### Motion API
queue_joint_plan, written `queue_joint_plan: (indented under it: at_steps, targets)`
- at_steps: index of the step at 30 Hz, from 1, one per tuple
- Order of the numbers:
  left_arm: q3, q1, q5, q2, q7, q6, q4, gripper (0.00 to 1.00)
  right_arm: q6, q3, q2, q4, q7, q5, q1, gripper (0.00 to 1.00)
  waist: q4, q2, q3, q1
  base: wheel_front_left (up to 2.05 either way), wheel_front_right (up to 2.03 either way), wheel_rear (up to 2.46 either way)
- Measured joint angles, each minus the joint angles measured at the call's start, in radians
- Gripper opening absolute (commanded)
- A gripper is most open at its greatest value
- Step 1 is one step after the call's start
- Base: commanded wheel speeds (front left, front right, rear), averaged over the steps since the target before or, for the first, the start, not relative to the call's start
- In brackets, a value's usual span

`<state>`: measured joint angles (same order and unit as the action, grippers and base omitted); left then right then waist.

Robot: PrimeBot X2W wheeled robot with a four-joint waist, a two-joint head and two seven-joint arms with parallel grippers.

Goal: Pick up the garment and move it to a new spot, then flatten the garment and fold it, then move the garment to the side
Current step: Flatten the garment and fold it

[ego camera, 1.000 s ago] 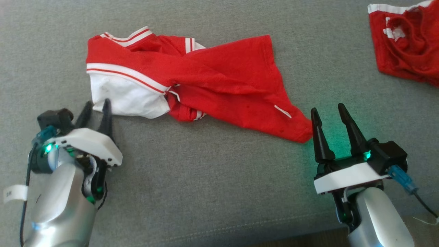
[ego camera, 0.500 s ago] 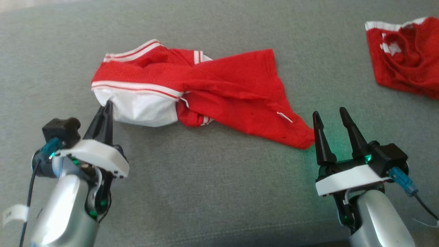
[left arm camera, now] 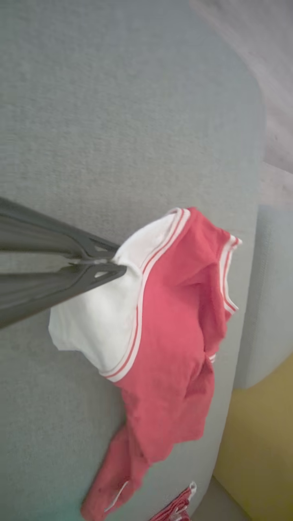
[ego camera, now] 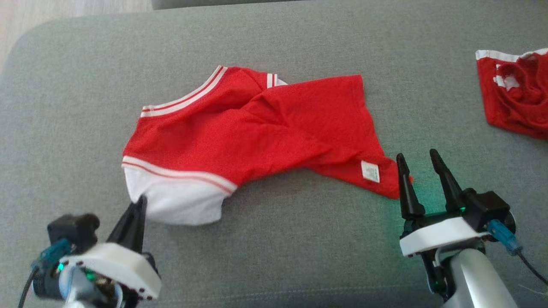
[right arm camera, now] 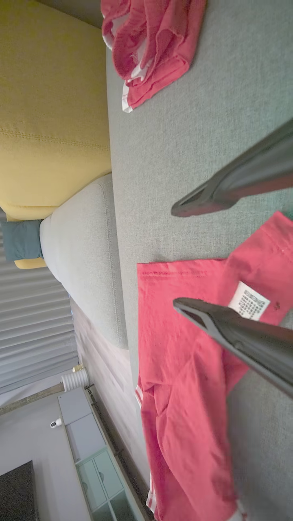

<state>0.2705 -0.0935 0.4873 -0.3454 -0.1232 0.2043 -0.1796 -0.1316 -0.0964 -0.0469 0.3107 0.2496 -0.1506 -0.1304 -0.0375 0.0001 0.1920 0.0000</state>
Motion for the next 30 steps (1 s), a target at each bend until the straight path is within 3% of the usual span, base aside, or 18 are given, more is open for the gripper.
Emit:
queue_joint_plan:
  at_steps: [13, 26, 27, 28, 29, 30]
  targets:
    - [-0.071, 0.007, 0.072, 0.019, 0.069, 0.004, 0.220, 0.00, 0.000, 0.024, 0.000, -0.007, -0.041, 0.066, 0.000, 1.00, -0.018, 0.0000, 0.031, 0.0000, 0.00, 0.00, 0.00]
    - [-0.120, 0.030, 0.098, 0.016, 0.100, 0.007, 0.291, 0.00, 0.000, 0.067, 0.000, -0.029, -0.053, 0.072, 0.026, 1.00, -0.023, 0.0000, 0.017, 0.0000, 0.00, 0.00, 0.00]
    - [-0.120, 0.030, 0.098, 0.017, 0.105, 0.007, 0.296, 0.13, 0.000, 0.069, 0.000, -0.028, -0.053, 0.072, 0.025, 1.00, -0.021, 0.0000, 0.016, 0.0000, 0.00, 0.00, 0.00]
    - [-0.120, 0.030, 0.098, 0.020, 0.108, 0.007, 0.300, 0.39, 0.000, 0.070, 0.000, -0.026, -0.056, 0.072, 0.022, 1.00, -0.018, 0.0000, 0.014, 0.0000, 0.00, 0.00, 0.00]
    - [-0.119, 0.030, 0.098, 0.025, 0.116, 0.007, 0.302, 0.85, 0.000, 0.070, 0.000, -0.022, -0.056, 0.075, 0.016, 1.00, -0.015, 0.0000, 0.013, 0.0000, 0.00, 0.00, 0.00]
    - [-0.118, 0.030, 0.098, 0.032, 0.125, 0.007, 0.302, 1.00, 0.000, 0.069, 0.000, -0.016, -0.059, 0.080, 0.010, 1.00, -0.011, 0.0000, 0.010, 0.0000, 0.00, 0.00, 0.00]
